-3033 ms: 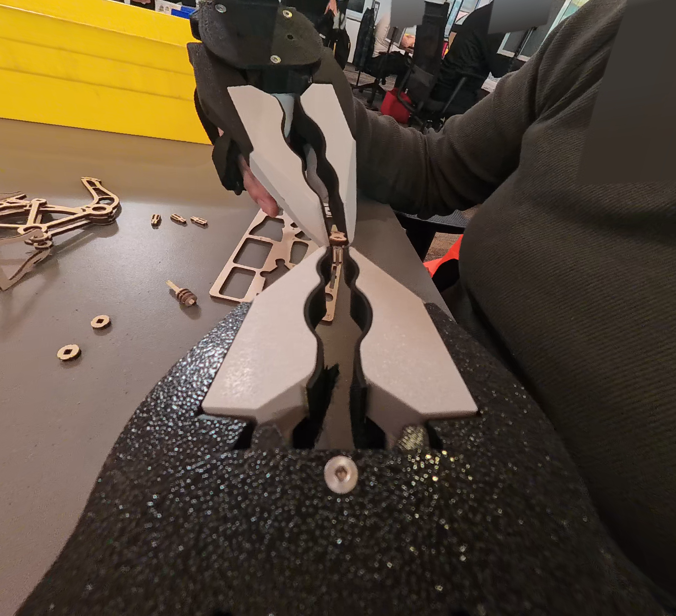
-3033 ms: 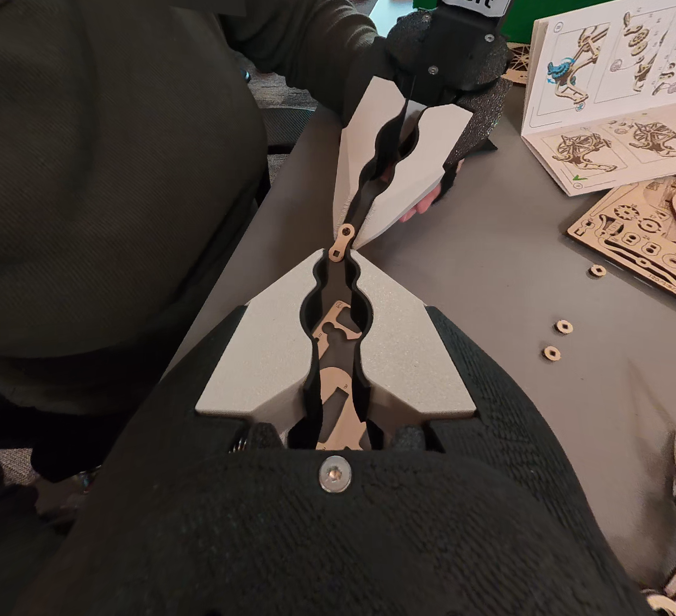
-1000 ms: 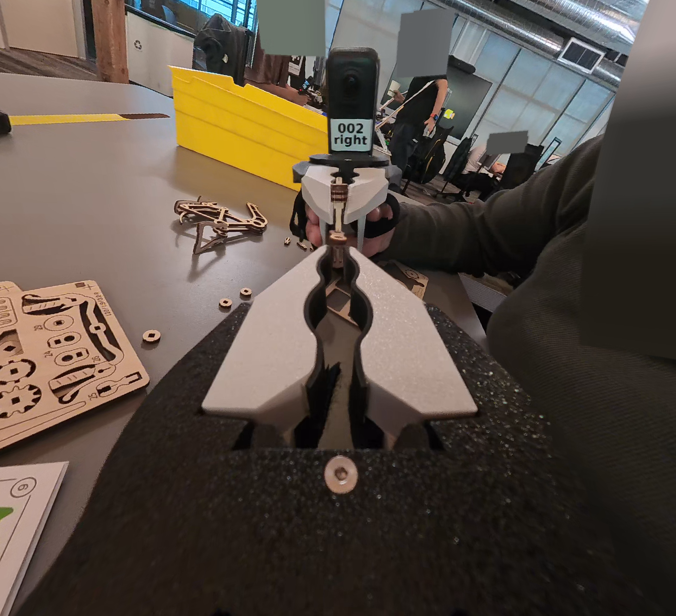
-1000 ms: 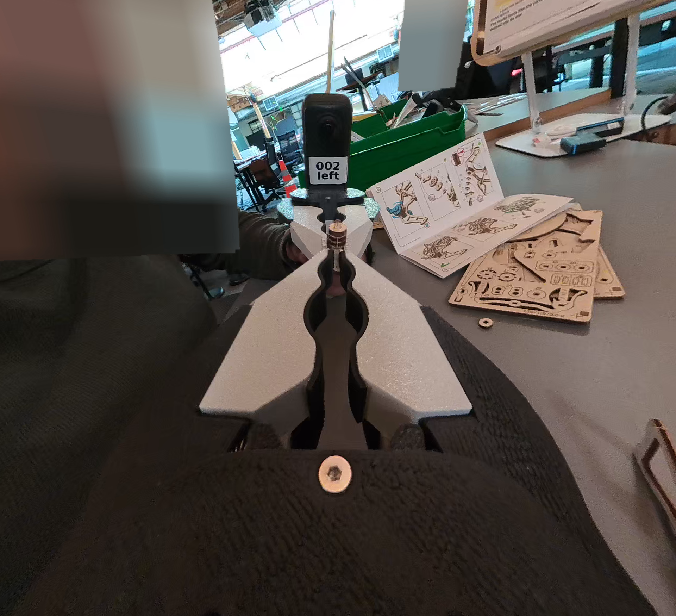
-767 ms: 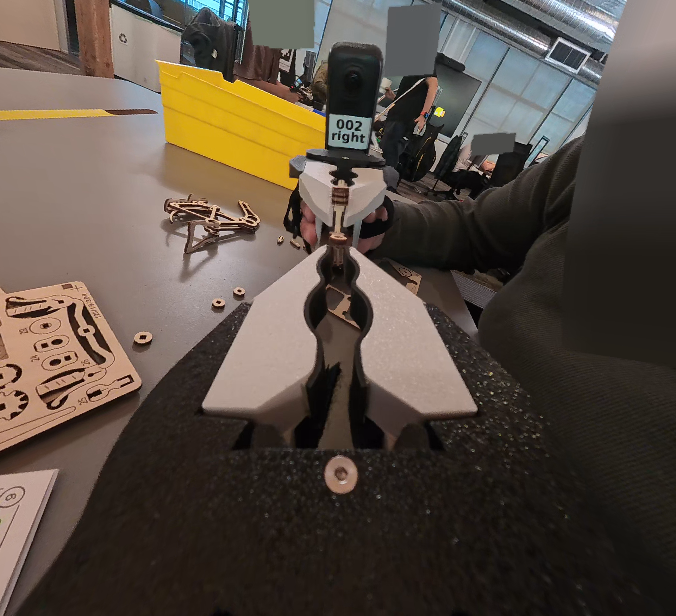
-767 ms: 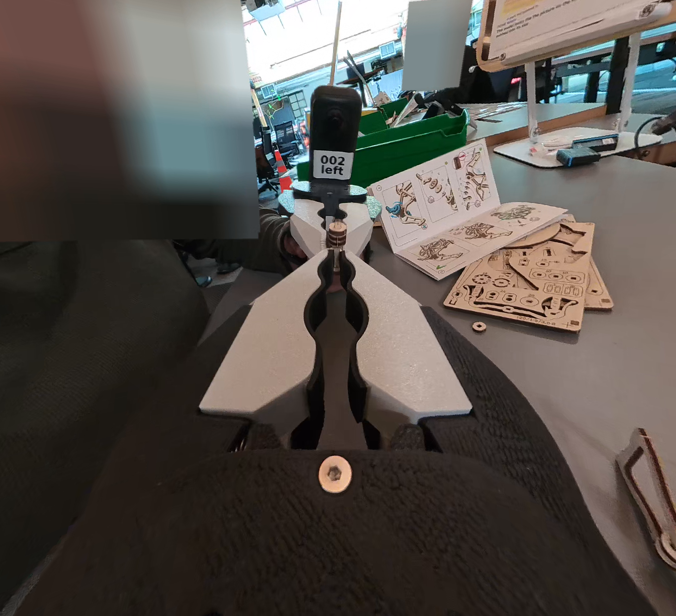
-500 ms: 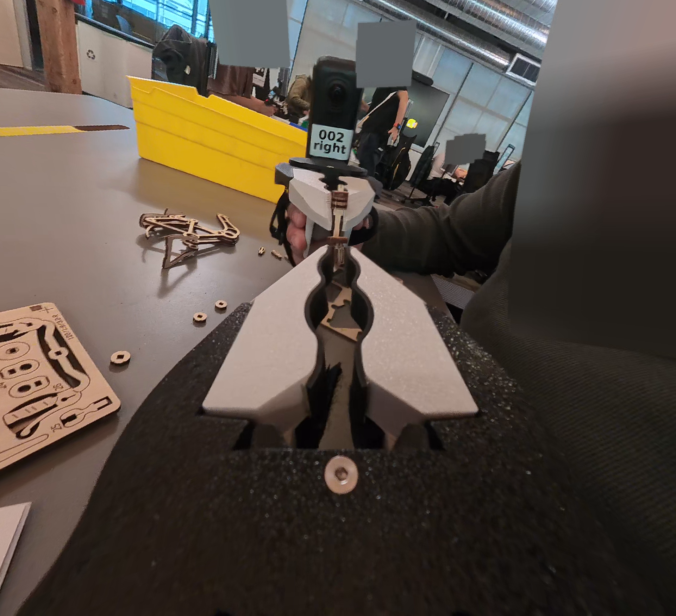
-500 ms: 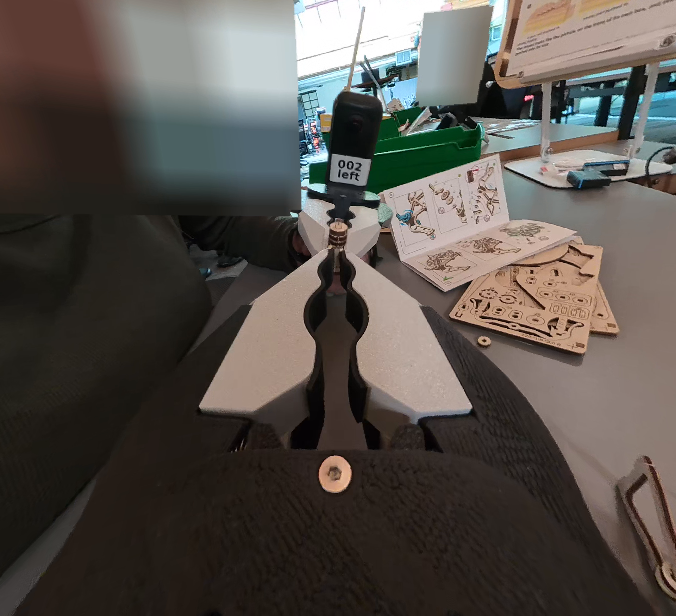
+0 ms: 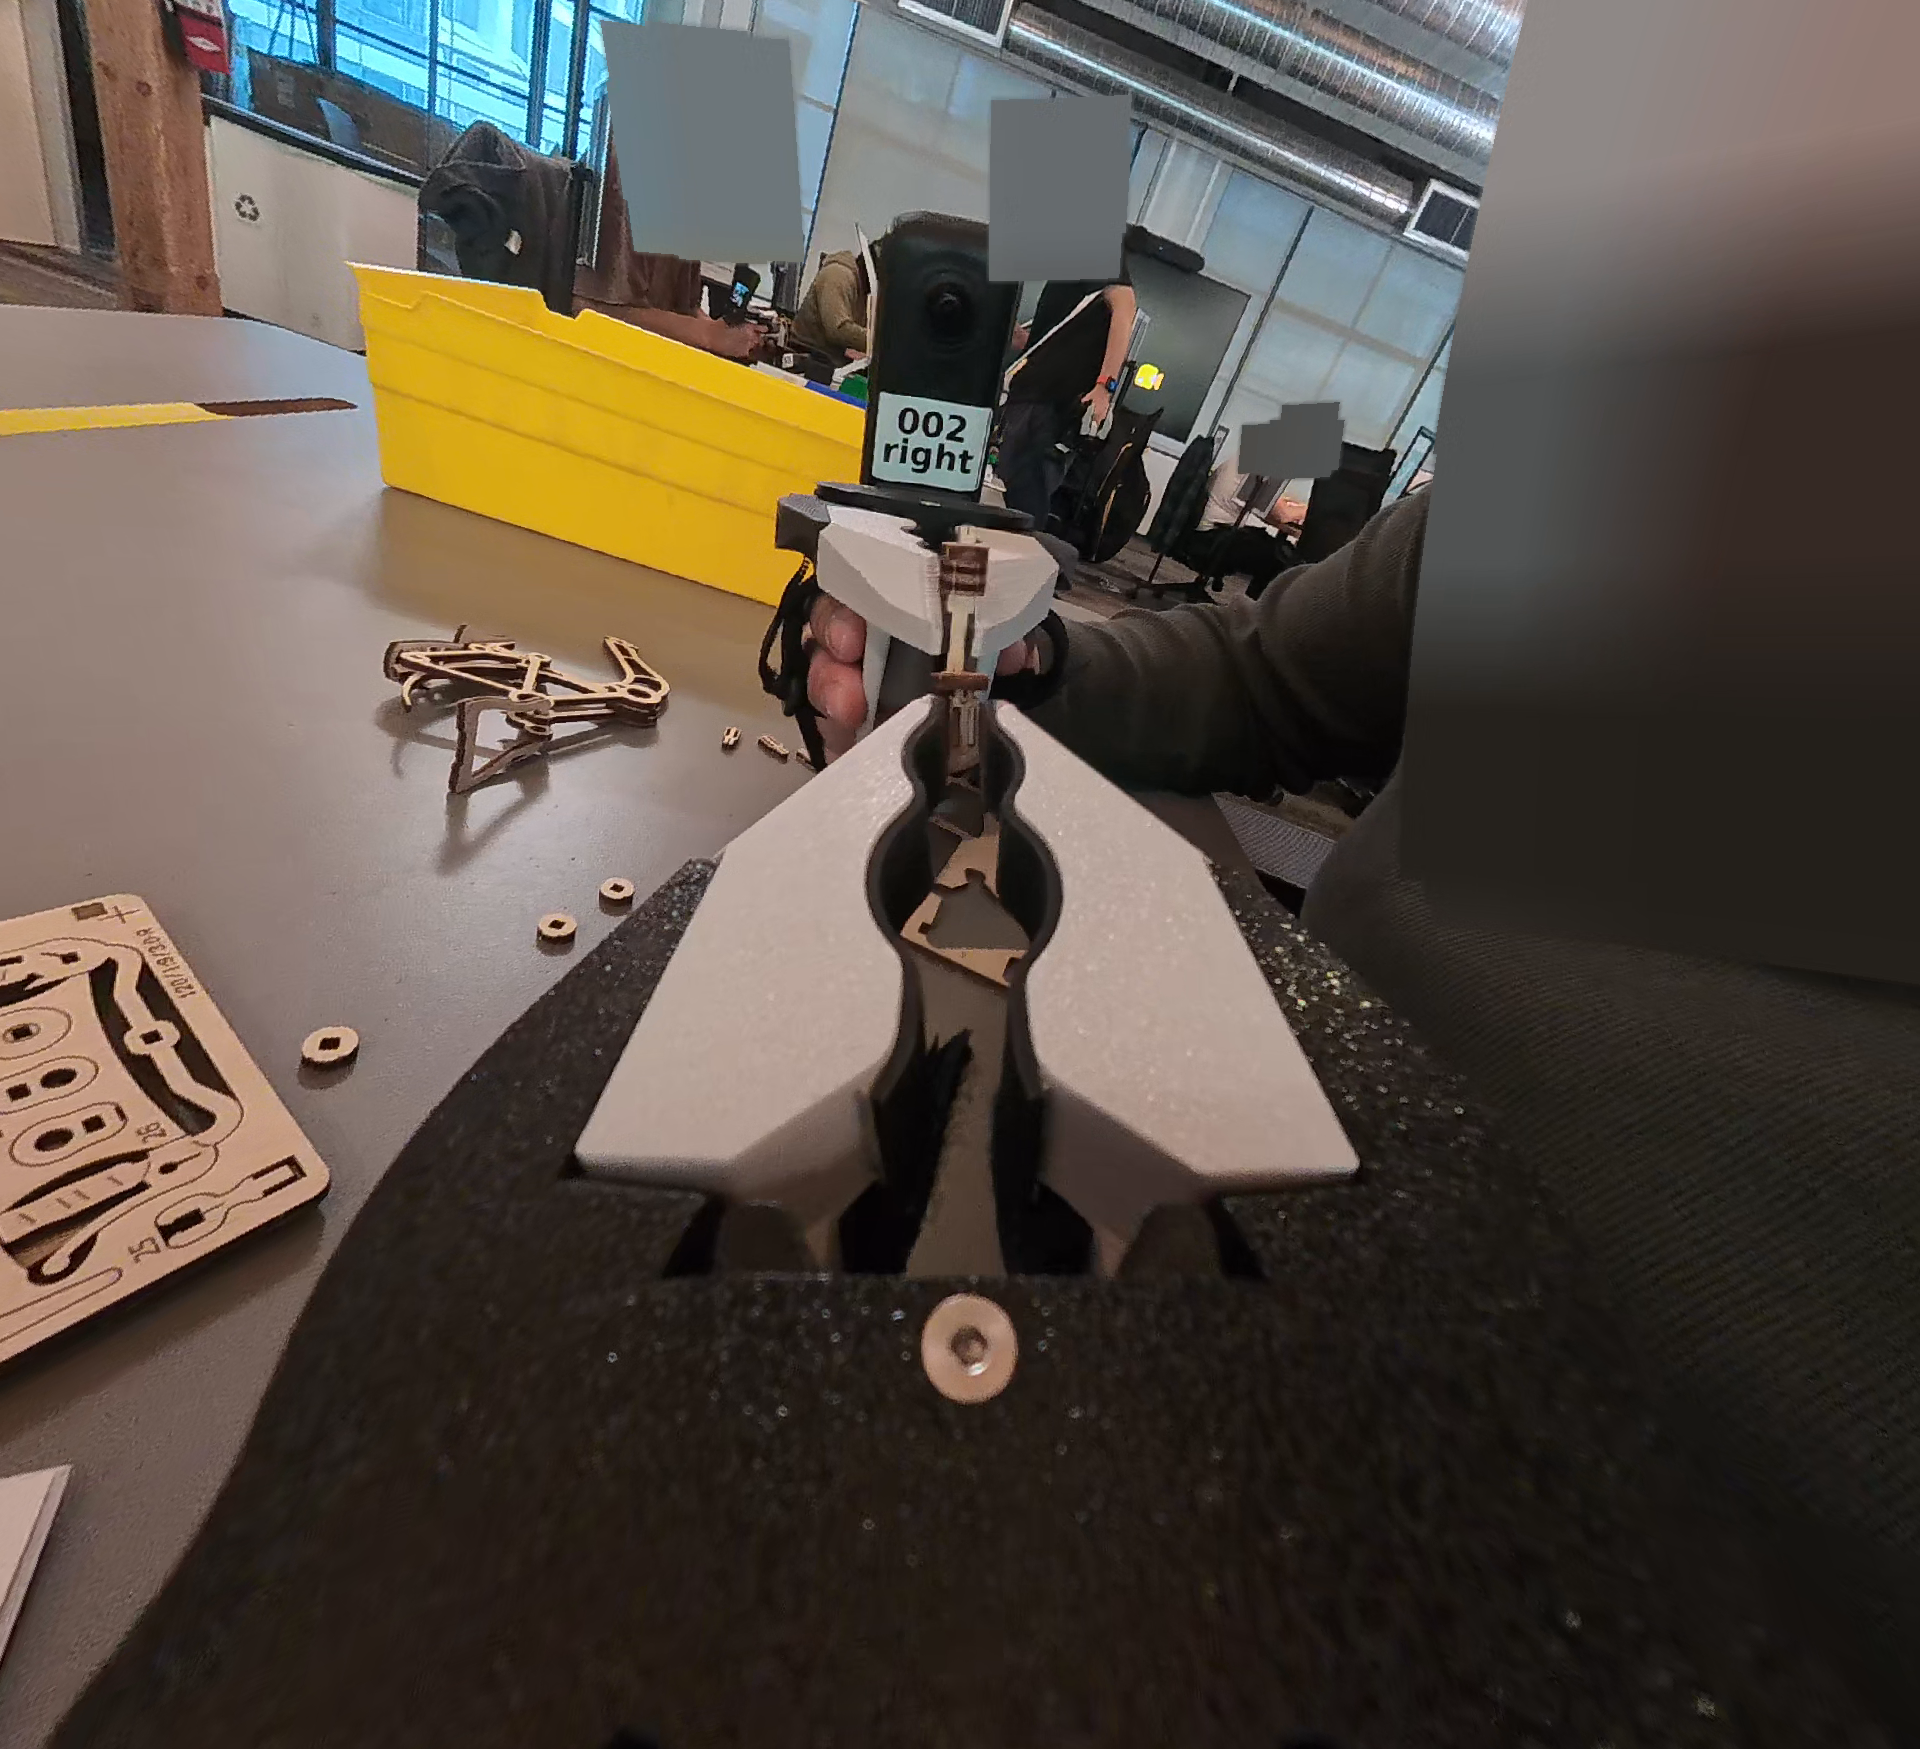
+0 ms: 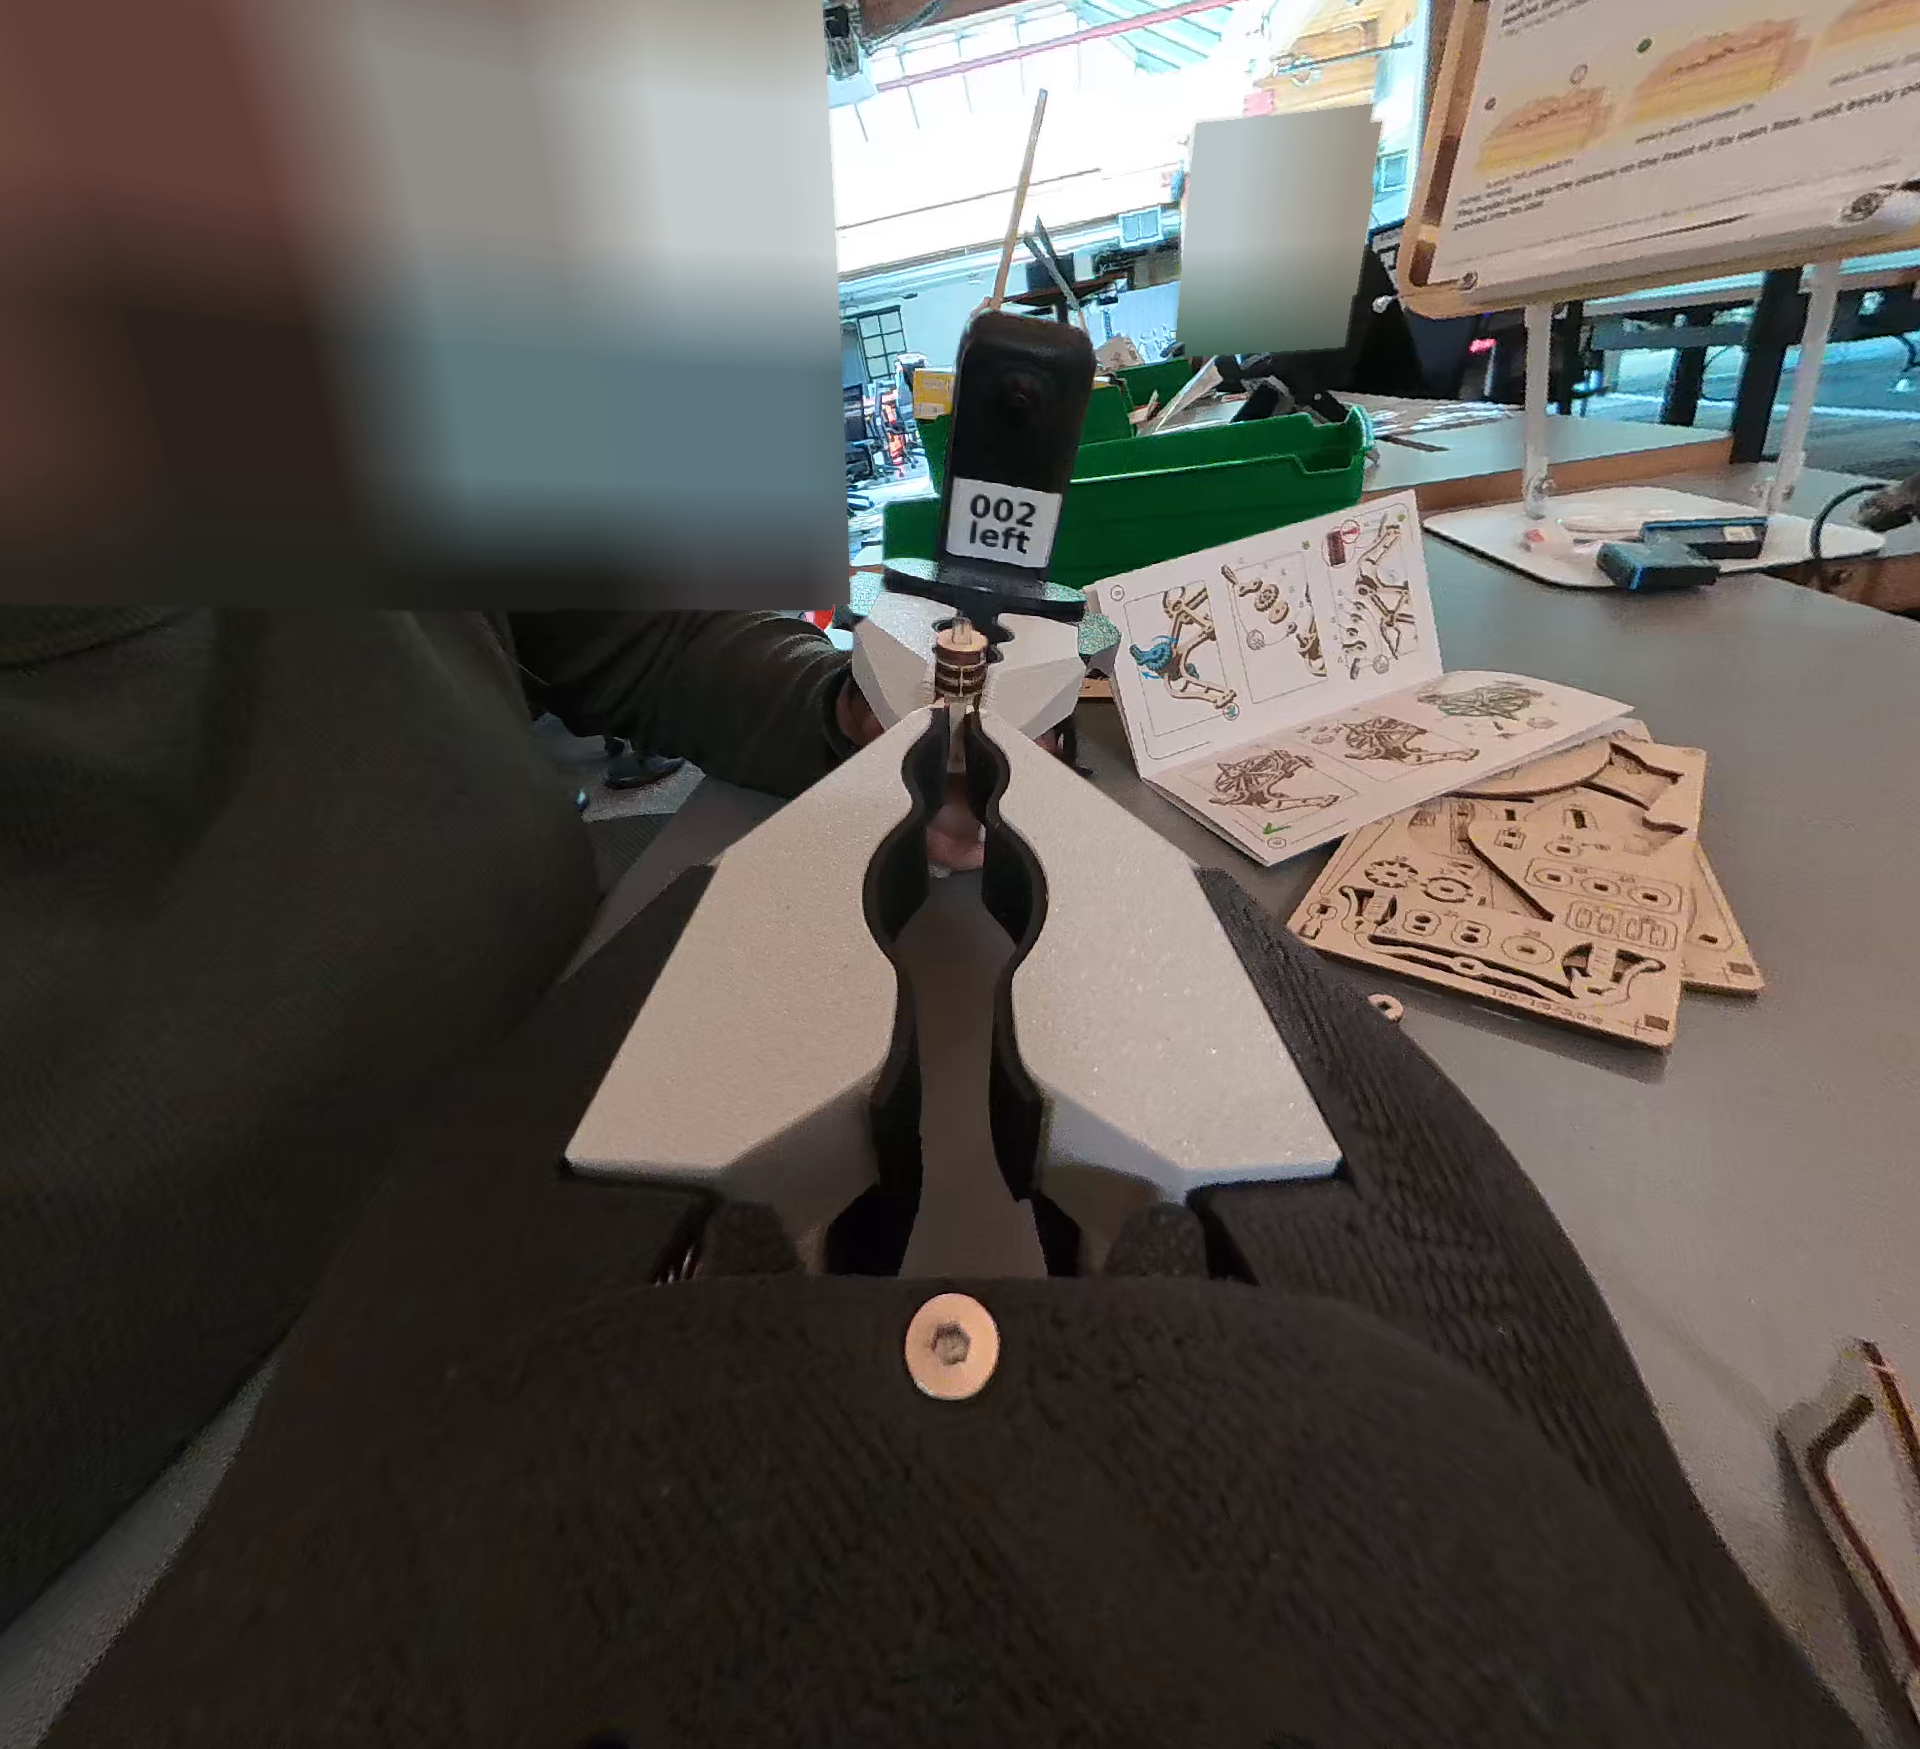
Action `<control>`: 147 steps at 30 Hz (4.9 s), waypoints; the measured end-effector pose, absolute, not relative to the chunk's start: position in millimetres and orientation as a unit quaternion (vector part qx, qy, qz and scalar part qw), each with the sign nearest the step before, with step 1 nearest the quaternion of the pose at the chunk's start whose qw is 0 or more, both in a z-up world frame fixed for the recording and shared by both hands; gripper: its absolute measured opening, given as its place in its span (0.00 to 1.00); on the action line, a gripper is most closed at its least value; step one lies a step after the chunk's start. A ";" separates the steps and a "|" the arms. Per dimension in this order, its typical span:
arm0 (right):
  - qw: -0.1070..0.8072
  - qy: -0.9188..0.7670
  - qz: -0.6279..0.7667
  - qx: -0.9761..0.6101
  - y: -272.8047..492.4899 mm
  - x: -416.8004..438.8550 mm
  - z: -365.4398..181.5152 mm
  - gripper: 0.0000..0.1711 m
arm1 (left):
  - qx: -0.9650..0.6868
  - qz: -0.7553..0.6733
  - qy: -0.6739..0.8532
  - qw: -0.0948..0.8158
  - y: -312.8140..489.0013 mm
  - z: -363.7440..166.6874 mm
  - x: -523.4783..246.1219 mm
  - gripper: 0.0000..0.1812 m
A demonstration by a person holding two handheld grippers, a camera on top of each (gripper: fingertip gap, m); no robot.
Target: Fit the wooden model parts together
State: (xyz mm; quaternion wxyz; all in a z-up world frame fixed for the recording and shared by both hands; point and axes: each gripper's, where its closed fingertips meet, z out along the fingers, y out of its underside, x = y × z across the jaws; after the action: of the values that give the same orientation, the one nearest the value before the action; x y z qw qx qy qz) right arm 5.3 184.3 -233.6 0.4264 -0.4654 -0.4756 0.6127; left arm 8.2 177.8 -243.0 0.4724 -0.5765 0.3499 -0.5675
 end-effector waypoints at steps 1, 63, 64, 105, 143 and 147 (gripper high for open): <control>0.426 -0.476 0.615 -0.463 183.2 5.7 -233.0 0.01 | -0.573 -0.568 0.352 0.474 176.9 -242.4 8.3 0.01; 0.462 -0.495 0.604 -0.420 171.9 6.6 -231.3 0.00 | -0.546 -0.564 0.370 0.496 168.0 -236.7 9.1 0.02; 0.462 -0.498 0.603 -0.419 171.0 6.4 -231.6 0.00 | -0.544 -0.556 0.374 0.505 167.2 -236.3 9.1 0.02; 0.438 -0.425 0.685 -0.398 163.1 3.0 -206.1 0.00 | -0.466 -0.541 0.381 0.587 156.1 -217.4 7.6 0.02; 0.401 -0.584 0.336 -0.620 207.5 15.1 -277.8 0.22 | -0.516 -0.506 0.337 0.604 181.1 -222.3 -1.3 0.02; 0.449 -0.564 0.439 -0.536 180.8 5.8 -237.6 0.15 | -0.518 -0.514 0.354 0.585 175.4 -225.4 3.9 0.02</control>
State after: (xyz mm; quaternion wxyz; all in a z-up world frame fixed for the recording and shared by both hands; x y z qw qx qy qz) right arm 5.8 180.8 -237.6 0.4493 -0.5358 -0.5642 0.4391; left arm 3.9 175.4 -225.4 0.5849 -0.5176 0.3545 -0.5142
